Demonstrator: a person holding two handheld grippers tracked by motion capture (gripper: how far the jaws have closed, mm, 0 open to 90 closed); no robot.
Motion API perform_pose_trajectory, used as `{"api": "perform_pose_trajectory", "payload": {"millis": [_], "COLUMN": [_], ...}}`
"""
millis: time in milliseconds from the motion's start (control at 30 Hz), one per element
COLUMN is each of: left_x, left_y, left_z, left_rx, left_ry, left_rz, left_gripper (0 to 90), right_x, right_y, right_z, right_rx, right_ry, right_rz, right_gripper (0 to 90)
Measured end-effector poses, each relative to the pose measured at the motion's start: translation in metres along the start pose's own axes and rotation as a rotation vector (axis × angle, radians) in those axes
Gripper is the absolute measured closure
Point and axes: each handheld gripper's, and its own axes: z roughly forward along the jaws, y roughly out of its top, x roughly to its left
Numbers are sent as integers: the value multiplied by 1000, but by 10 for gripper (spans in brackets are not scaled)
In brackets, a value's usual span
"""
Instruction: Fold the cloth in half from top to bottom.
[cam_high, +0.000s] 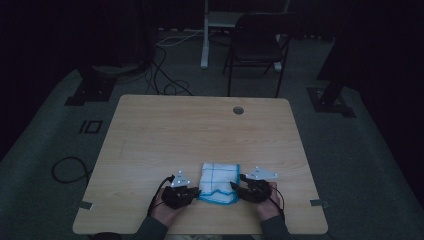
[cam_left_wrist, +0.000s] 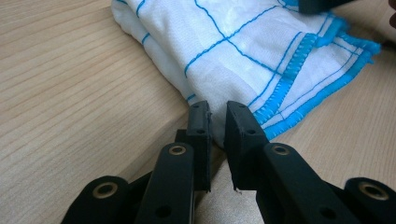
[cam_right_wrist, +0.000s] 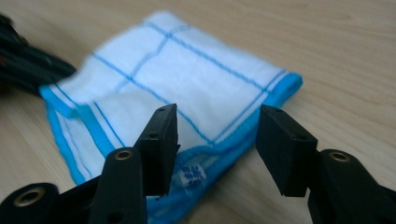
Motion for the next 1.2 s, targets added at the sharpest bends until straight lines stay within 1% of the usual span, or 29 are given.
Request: {"api": "perform_pose_trajectory", "payload": {"millis": [67,167,300,467,567,667,700,733,767,800,833,867,900,967,1067,1100,1133,1200], "left_x": [1,1,1,2,2,2,3,3,5,5,7,7,8,8,8,9,9,11], "left_y": [-1,-1,-2,-2,-3,-3,-3,-3,-4,-4,-5,-5,-6,-6,-6,-7,-7,-7], "left_z": [0,0,0,0,-1,-1,-2,-2,-4,-4,-6,-6,-7,-7,-8,-9,-9,-10], "left_rx": [-6,-8,-11,-12,-16,-20,-35,-35,-50,-50,-64,-64,-76,-81,-87,-99,-99,-111], "left_ry": [-6,-3,-8,-6,-2,3,4,4,9,9,11,11,20,19,24,27,27,24], "left_rz": [-6,-3,-5,-6,-16,-18,-30,-30,-45,-45,-62,-62,-73,-79,-79,-90,-90,-106], "left_gripper": [808,812,814,812,801,791,789,786,782,780,775,771,766,755,739,733,728,717], "right_x": [2,3,0,-3,-3,-3,-5,-5,-7,-7,-11,-14,-18,-24,-33,-36,-38,-41], "right_y": [-4,-10,-15,-17,-17,-17,-16,-16,-16,-16,-15,-15,-15,-16,-17,-17,-17,-17], "right_z": [1,0,-3,-4,-5,-6,-9,-9,-12,-12,-16,-17,-19,-22,-23,-23,-23,-24], "right_rx": [21,35,39,44,44,40,25,20,5,5,-14,-20,-26,-30,-25,-21,-18,-18], "right_ry": [-3,-12,-4,3,1,1,-3,-3,-8,-8,-29,-36,-46,-63,-96,-116,-129,-141], "right_rz": [-15,-19,0,0,0,1,6,9,18,18,34,46,60,78,87,88,89,89], "right_gripper": [482,476,471,461,455,447,440,440,440,440,440,440,440,439,436,436,435,434]}}
